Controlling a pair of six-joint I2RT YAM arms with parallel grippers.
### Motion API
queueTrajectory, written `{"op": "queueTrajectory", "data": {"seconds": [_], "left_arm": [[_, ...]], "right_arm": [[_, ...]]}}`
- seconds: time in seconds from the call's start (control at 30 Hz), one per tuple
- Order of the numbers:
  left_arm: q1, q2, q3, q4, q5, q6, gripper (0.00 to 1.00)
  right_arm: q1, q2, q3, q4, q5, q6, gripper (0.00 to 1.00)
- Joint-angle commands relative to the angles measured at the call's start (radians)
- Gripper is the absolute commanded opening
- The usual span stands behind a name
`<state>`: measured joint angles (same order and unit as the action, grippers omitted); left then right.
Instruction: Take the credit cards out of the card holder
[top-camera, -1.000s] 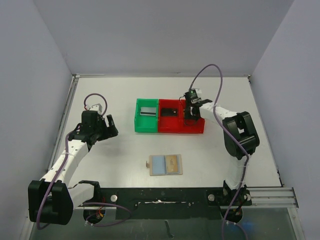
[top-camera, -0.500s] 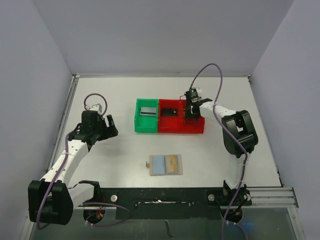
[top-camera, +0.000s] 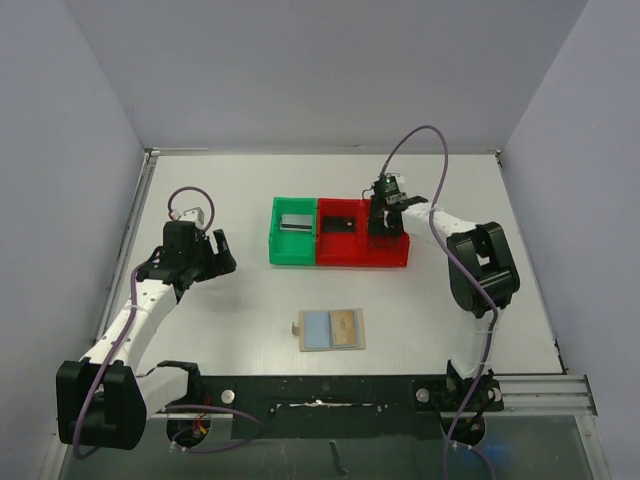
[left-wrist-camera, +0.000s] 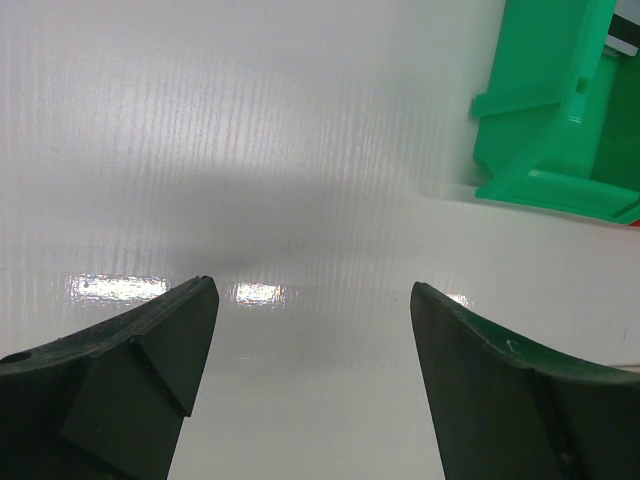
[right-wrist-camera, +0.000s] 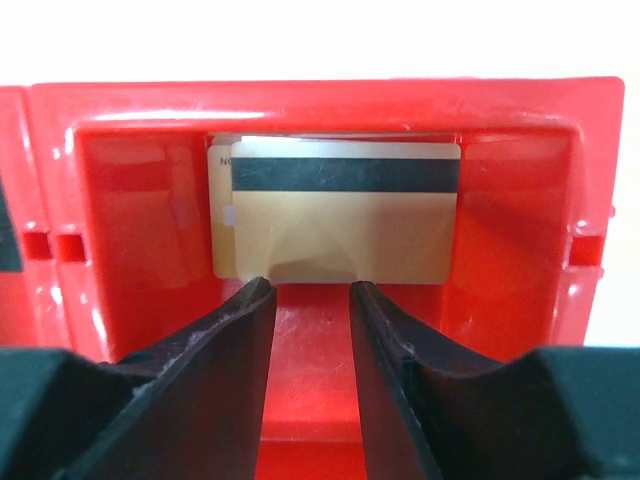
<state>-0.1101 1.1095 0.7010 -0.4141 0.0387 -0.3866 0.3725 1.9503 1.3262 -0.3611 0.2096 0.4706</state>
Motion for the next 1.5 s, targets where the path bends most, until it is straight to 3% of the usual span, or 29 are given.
{"op": "queueTrajectory", "data": {"seconds": [0.0, 0.43, 0.8, 1.47], "left_arm": [[0.004, -0.008, 0.017, 0.050, 0.008, 0.014, 0.77], [0.004, -0.005, 0.017, 0.051, 0.010, 0.014, 0.77], [0.004, -0.011, 0.017, 0.048, 0.007, 0.014, 0.77], [0.004, -0.009, 0.018, 0.050, 0.008, 0.014, 0.77]], "right_arm": [[-0.006, -0.120, -0.027, 0.047, -0.036, -0.013, 0.39], [0.013, -0.278, -0.071, 0.038, -0.108, 0.022, 0.50], [0.077, -0.167, 0.008, -0.001, -0.118, 0.037, 0.54], [0.108, -0.159, -0.007, -0.018, -0.094, -0.005, 0.29]]}}
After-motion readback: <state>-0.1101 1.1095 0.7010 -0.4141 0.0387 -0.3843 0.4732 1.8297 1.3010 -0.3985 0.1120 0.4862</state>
